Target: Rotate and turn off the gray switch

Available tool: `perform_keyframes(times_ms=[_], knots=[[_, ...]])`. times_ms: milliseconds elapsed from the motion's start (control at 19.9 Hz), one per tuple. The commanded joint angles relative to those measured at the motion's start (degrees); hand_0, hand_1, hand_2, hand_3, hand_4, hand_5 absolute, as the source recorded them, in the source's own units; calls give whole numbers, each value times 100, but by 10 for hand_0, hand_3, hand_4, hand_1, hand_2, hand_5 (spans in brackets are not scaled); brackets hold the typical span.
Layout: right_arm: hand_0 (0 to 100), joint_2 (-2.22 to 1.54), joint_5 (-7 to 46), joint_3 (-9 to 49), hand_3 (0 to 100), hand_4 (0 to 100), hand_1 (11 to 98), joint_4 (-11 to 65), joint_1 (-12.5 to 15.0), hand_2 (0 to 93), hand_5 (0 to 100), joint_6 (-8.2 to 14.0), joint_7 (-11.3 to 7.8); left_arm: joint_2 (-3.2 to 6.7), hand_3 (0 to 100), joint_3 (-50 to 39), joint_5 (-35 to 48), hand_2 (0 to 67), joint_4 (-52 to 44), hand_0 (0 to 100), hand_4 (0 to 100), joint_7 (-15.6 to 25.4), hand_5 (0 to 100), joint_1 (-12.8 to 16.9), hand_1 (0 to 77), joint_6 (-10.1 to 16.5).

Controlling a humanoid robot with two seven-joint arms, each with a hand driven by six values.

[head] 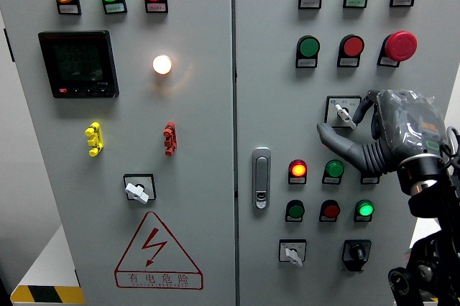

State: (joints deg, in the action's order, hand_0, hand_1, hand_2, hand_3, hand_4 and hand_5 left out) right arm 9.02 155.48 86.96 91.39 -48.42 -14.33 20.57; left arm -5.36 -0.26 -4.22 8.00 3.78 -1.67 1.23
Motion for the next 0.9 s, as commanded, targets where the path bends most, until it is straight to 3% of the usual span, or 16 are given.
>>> perform_keyframes(times_ms=[0, 351, 502, 854], knots=[[0, -6, 0, -3, 1000, 924, 298, -7, -10, 669, 1000, 0, 0, 0, 183, 0, 0, 131, 0, 0, 96, 8, 118, 0, 0, 0], [0, -6, 9, -3, 1000, 924, 308, -25, -10, 677, 1000, 0, 9, 0, 183, 0, 0, 131, 0, 0, 96, -1, 118, 0, 0, 0], [145, -6, 9, -29, 1000, 923, 303, -42, -10, 677, 1000, 0, 9, 0, 183, 0, 0, 131, 0, 0, 96, 8, 118, 0, 0, 0], [270, -6, 17, -47, 1000, 925, 296, -60, -10, 635, 1000, 0, 9, -8, 183, 0, 0, 131, 0, 0, 96, -1, 118, 0, 0, 0]])
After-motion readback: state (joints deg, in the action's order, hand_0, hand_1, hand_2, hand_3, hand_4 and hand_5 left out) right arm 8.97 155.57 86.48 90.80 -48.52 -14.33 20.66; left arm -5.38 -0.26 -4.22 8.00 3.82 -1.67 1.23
